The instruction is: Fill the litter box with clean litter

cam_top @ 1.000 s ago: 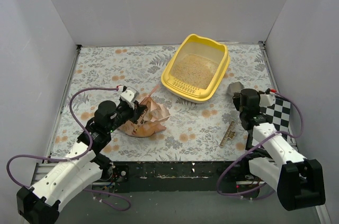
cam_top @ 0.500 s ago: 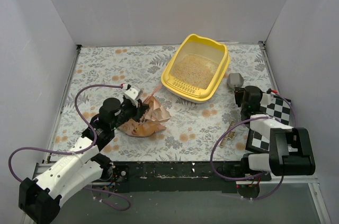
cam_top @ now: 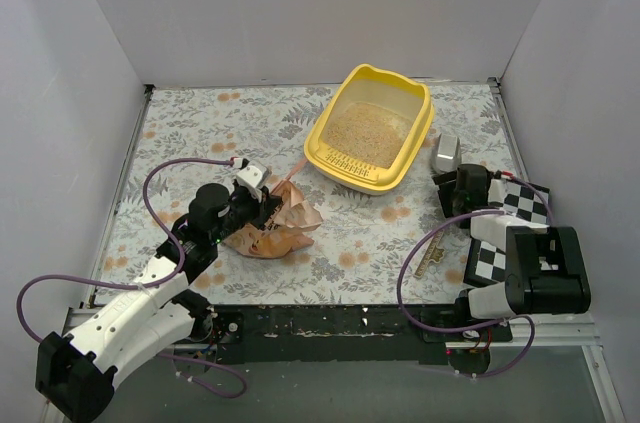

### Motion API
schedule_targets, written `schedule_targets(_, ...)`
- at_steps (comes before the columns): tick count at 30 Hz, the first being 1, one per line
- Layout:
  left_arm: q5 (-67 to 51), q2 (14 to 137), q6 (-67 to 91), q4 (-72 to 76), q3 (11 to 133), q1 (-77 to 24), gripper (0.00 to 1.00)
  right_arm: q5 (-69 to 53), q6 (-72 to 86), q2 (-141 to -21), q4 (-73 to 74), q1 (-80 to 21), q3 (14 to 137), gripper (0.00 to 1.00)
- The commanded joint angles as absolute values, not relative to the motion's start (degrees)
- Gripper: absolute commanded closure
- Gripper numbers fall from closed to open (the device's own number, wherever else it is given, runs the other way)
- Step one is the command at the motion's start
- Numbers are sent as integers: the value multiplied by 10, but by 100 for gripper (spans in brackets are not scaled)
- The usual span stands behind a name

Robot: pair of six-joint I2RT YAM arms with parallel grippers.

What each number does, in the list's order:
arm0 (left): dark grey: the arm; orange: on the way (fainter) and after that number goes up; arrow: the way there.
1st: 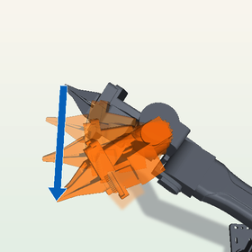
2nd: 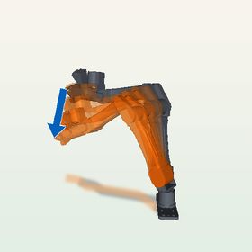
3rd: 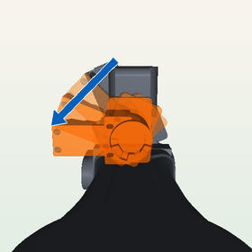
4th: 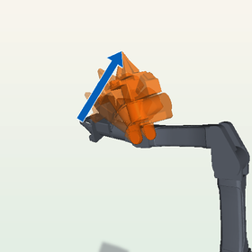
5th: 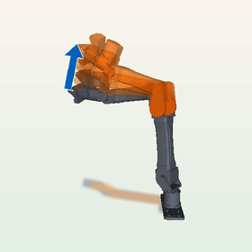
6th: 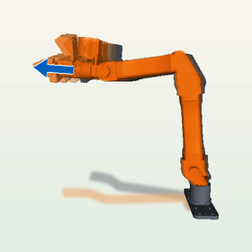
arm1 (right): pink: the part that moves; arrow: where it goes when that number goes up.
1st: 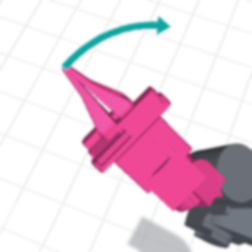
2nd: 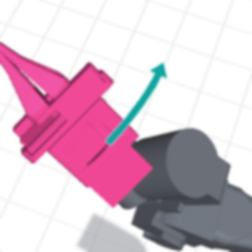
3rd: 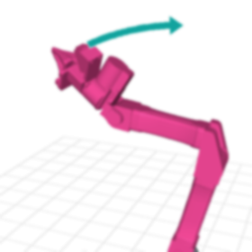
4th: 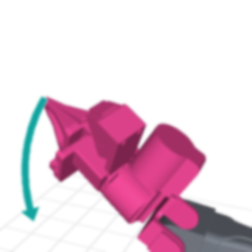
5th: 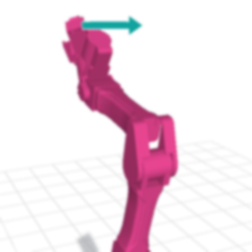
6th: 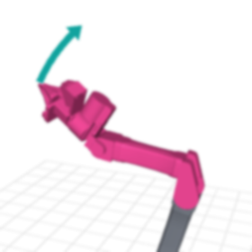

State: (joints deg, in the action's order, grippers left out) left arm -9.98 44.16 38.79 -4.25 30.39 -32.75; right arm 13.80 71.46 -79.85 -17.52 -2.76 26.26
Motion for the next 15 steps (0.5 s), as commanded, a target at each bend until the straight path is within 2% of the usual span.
schedule_targets(1,-99,435,381,-46,323,-330,100,86,633,-771,-107,-25,315,27)
schedule_targets(10,-102,434,381,-97,376,-330,100,-176,437,-736,27,-32,422,23)
schedule_targets(15,-85,431,386,-122,408,-330,100,-288,307,-713,80,-83,475,23)
